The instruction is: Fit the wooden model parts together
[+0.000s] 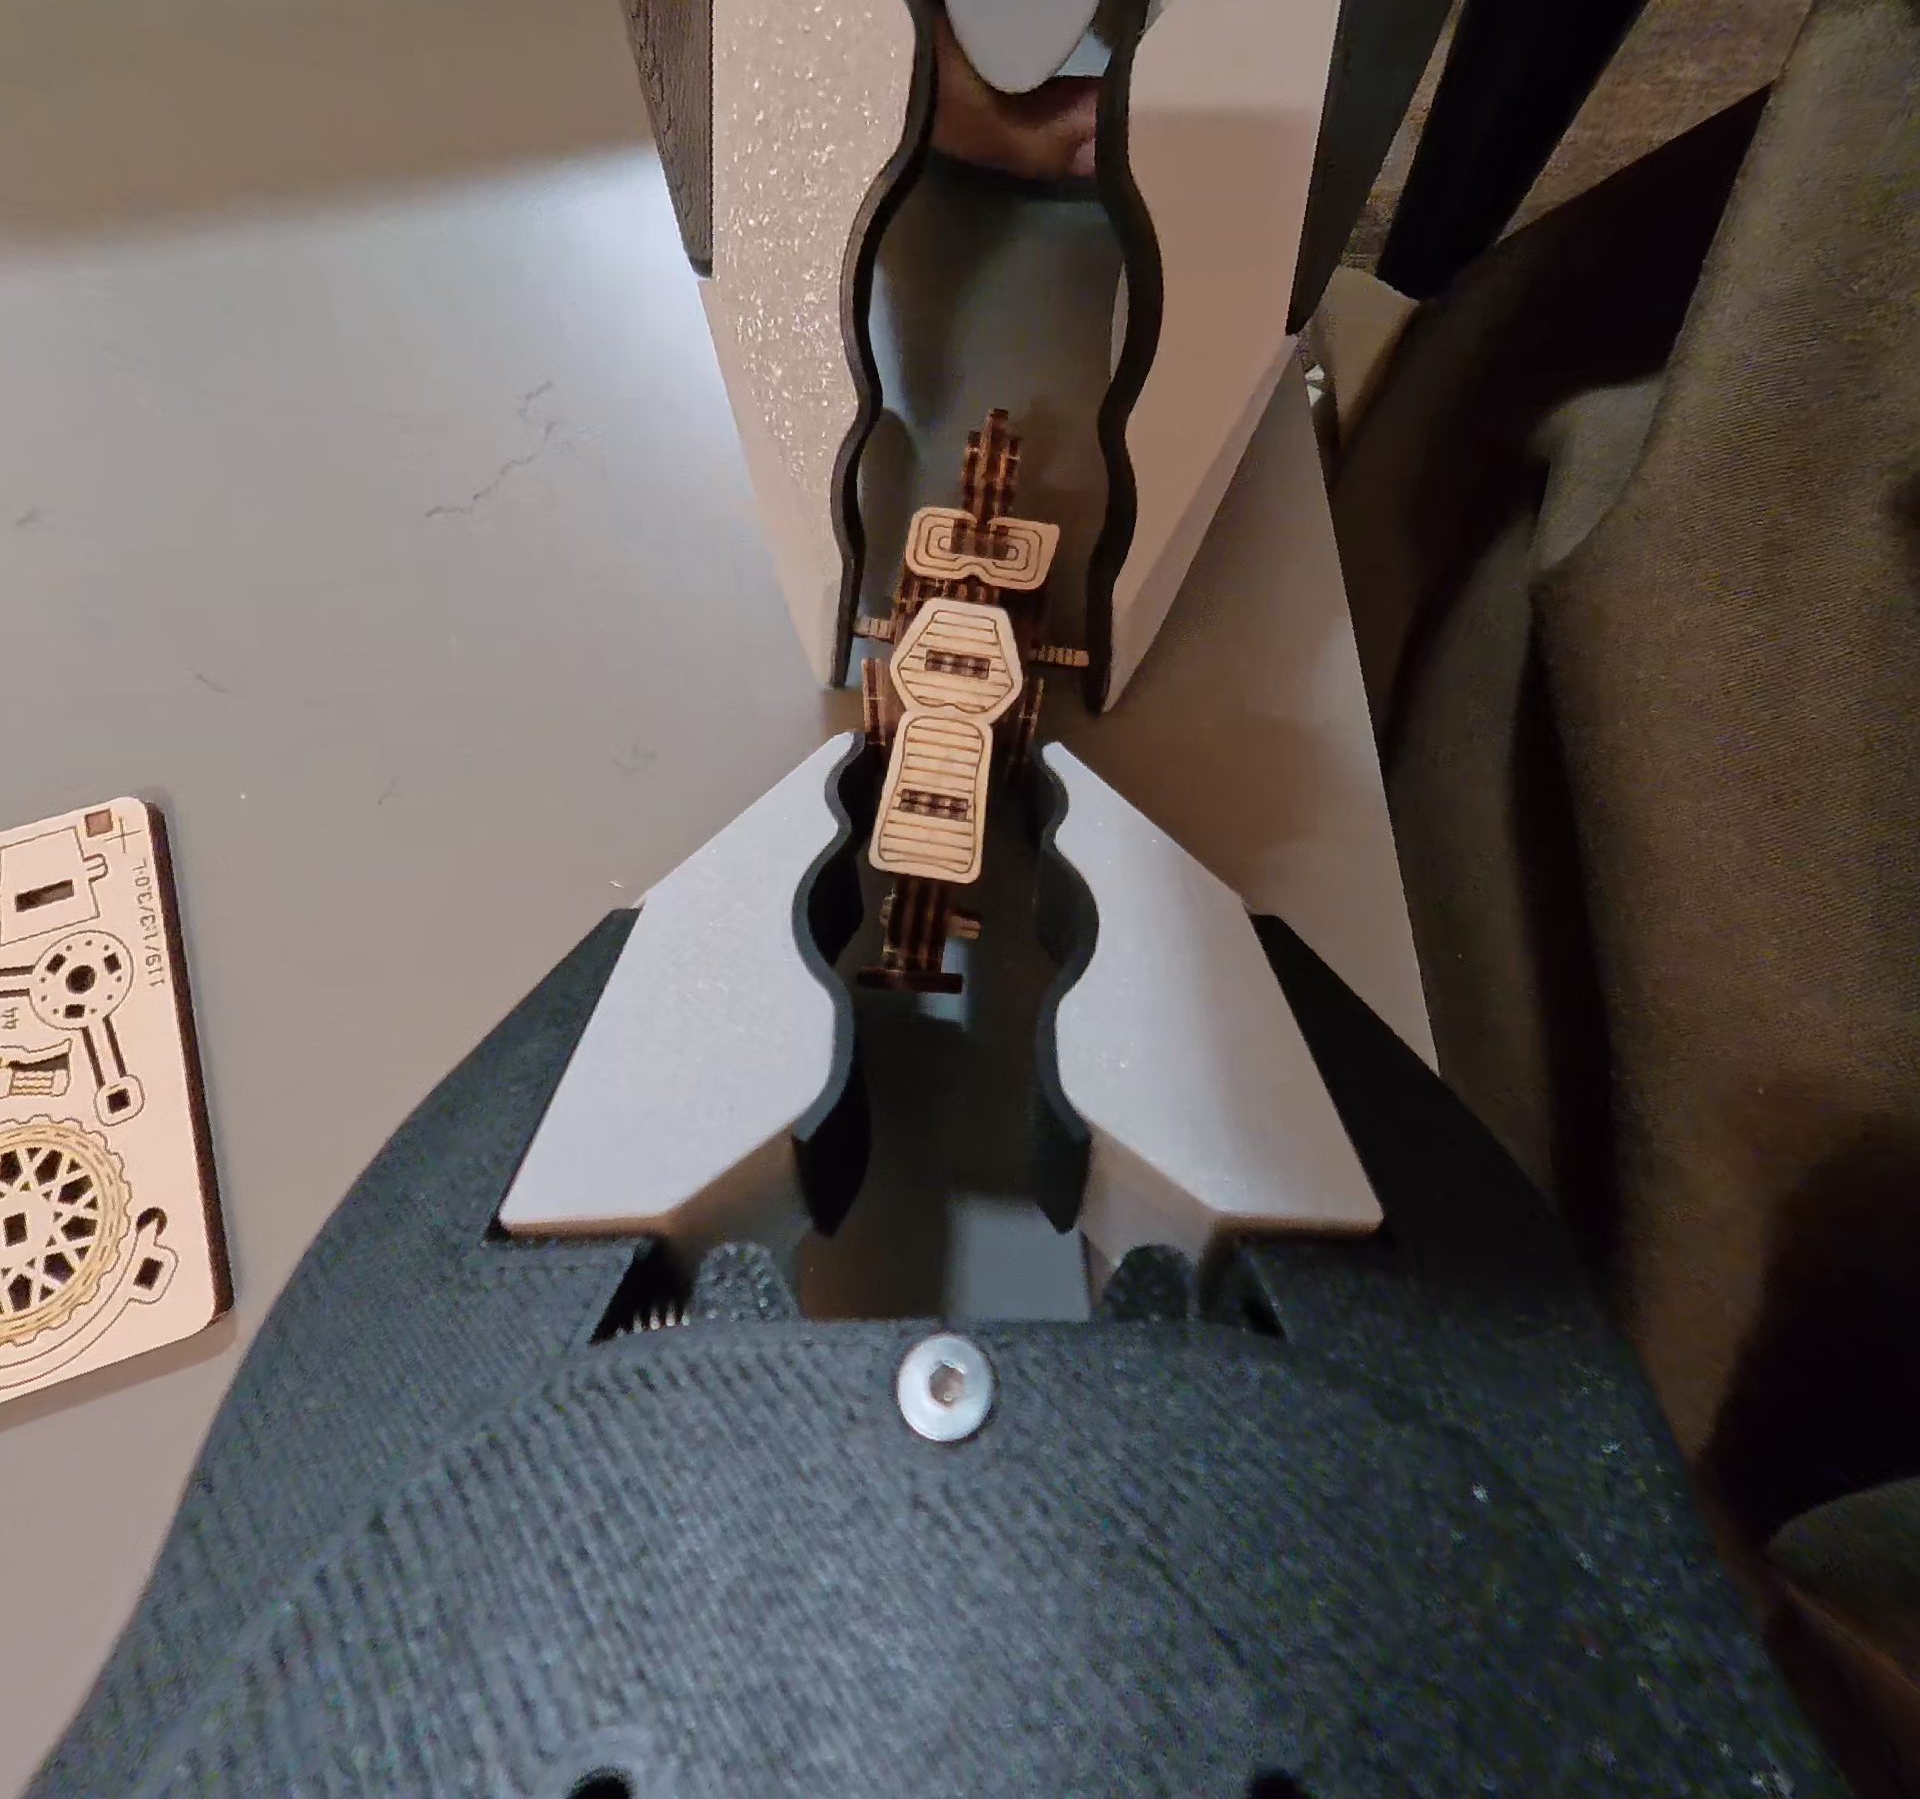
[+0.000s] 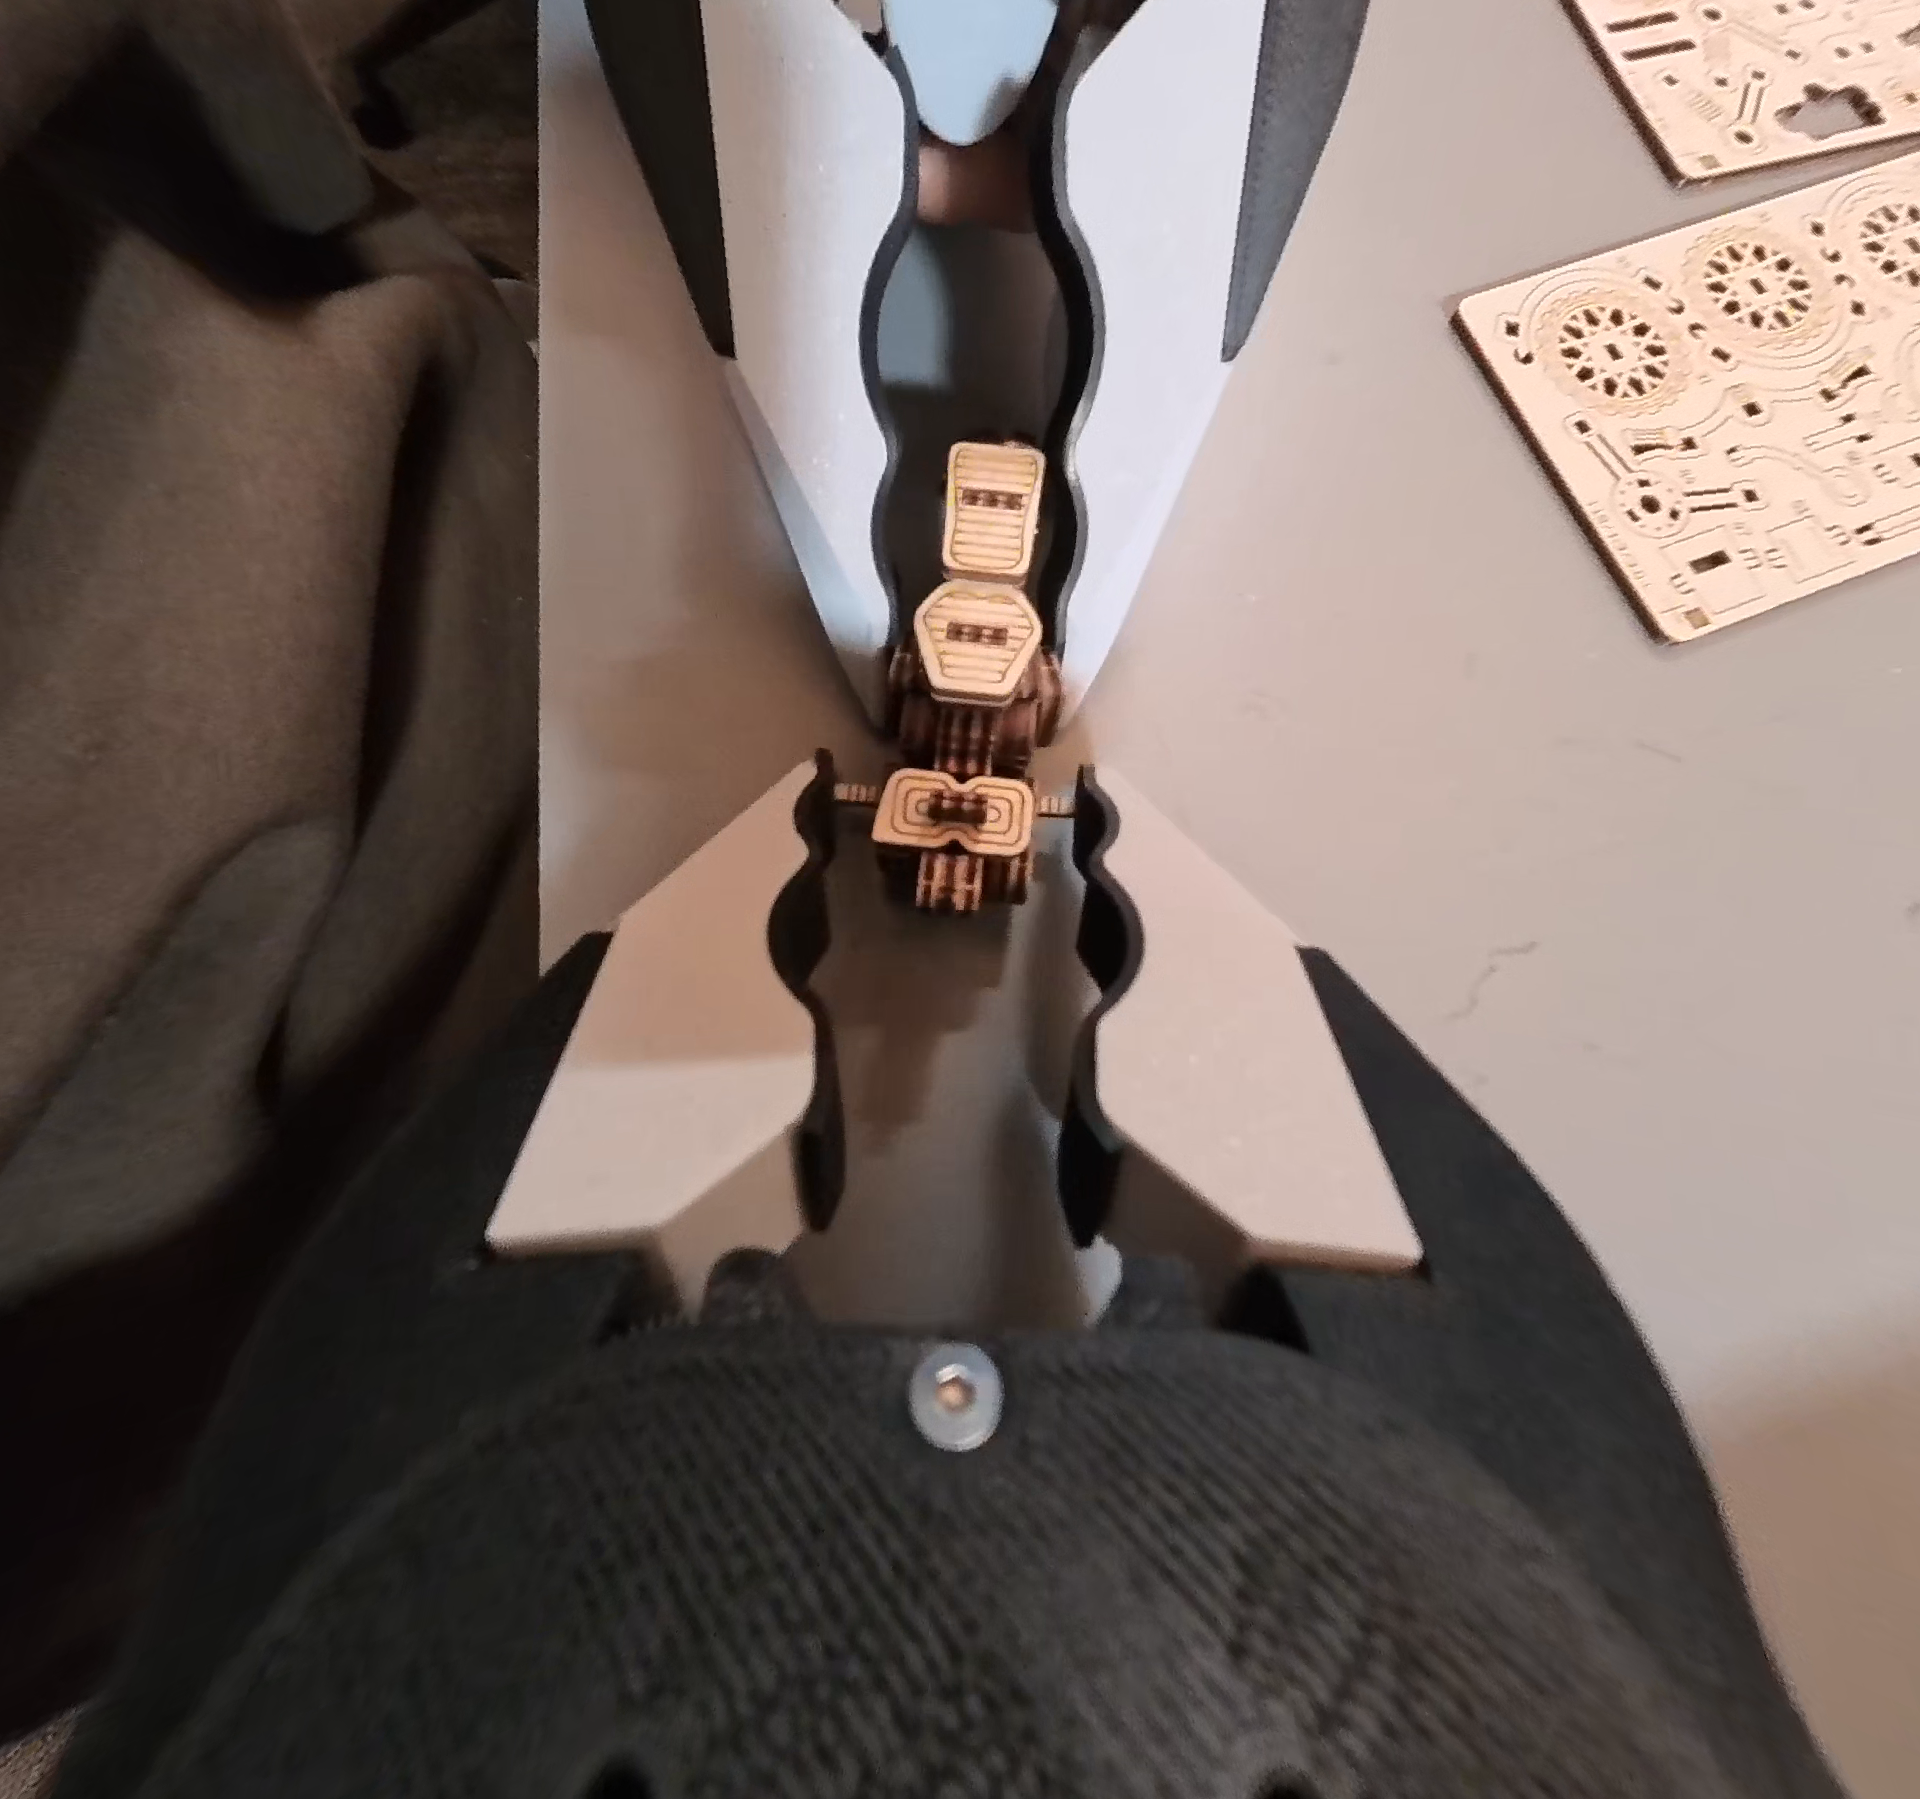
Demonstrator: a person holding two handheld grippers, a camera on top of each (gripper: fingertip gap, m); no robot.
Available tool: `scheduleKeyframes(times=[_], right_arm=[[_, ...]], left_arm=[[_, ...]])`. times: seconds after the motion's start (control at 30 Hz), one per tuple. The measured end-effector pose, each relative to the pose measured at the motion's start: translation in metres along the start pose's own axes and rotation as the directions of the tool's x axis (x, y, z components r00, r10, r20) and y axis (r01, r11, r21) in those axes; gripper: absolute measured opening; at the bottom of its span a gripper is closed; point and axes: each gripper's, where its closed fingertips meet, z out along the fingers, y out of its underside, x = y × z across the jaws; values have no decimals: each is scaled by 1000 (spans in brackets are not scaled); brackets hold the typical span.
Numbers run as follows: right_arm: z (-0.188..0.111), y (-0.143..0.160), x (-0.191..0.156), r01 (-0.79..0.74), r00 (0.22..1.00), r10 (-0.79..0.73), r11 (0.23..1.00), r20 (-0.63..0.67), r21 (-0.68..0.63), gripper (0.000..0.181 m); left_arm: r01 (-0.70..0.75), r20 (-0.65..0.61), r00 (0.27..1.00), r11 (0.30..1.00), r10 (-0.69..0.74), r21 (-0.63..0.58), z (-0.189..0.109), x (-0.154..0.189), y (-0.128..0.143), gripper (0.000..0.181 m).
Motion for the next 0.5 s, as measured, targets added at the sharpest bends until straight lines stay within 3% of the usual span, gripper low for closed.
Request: scheduleKeyframes(times=[0.5], right_arm=[[1,-1,0,1,1000,-1,1000,-6,-12,44]], left_arm=[[6,0,1000,1000,-6,0,0,0,0,29]])
